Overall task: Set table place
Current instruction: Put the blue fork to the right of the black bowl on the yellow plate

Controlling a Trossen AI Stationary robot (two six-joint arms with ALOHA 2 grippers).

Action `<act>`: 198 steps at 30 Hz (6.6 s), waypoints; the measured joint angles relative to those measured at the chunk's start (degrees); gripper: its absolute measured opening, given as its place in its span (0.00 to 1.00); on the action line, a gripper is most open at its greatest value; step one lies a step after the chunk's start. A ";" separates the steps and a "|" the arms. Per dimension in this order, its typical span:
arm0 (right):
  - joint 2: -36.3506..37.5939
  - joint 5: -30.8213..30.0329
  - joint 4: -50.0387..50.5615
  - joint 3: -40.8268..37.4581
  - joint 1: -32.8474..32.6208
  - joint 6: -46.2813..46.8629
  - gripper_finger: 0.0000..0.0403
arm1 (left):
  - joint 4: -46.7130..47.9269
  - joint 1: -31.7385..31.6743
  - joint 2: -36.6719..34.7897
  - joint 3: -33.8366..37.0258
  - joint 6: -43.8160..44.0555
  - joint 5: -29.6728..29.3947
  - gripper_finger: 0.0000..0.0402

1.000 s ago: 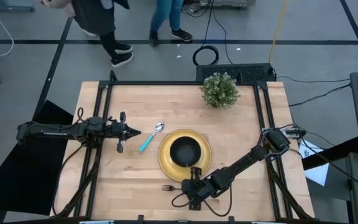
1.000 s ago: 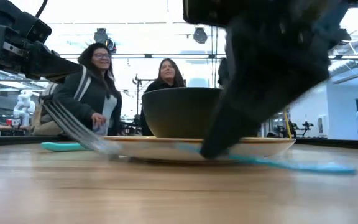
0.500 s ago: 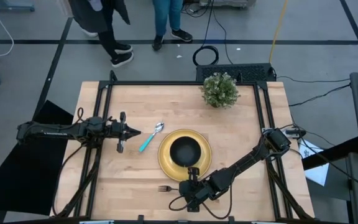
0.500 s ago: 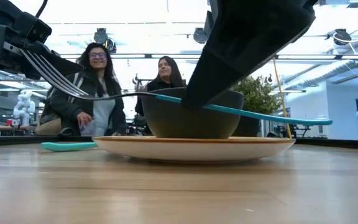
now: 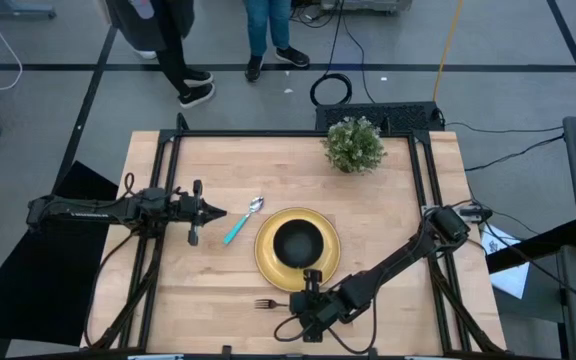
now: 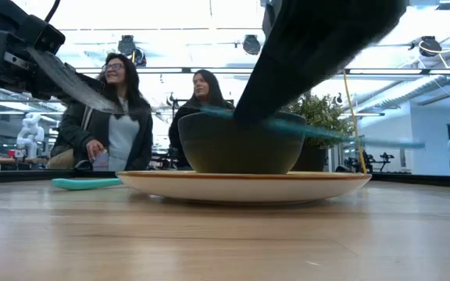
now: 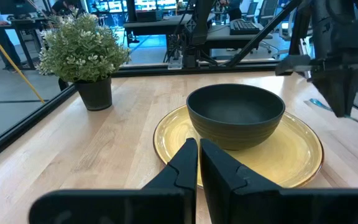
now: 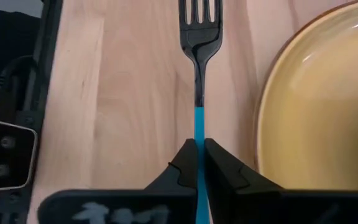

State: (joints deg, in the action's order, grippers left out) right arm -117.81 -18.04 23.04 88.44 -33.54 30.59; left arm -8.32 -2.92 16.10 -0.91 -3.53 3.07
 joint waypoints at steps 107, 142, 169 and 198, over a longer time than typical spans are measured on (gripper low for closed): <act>45.70 -31.65 -20.59 -39.24 1.33 -3.48 0.00 | -0.39 0.00 0.01 -0.03 2.10 -0.17 0.06; 55.05 -36.51 4.74 -43.56 -3.08 1.54 0.00 | -0.45 0.00 0.02 -0.02 2.01 -0.20 0.06; 86.43 -29.43 -42.21 -71.67 4.90 -37.19 0.00 | -2.27 0.00 0.02 -0.02 1.27 -1.74 0.06; 87.71 7.71 -42.13 -76.83 23.50 -35.32 0.00 | -2.23 0.00 0.01 -0.02 0.63 -1.73 0.06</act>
State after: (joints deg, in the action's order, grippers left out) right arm -30.11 -10.32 -19.09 11.62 -10.04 -4.73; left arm -10.55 -2.92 16.11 -0.93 -2.90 1.34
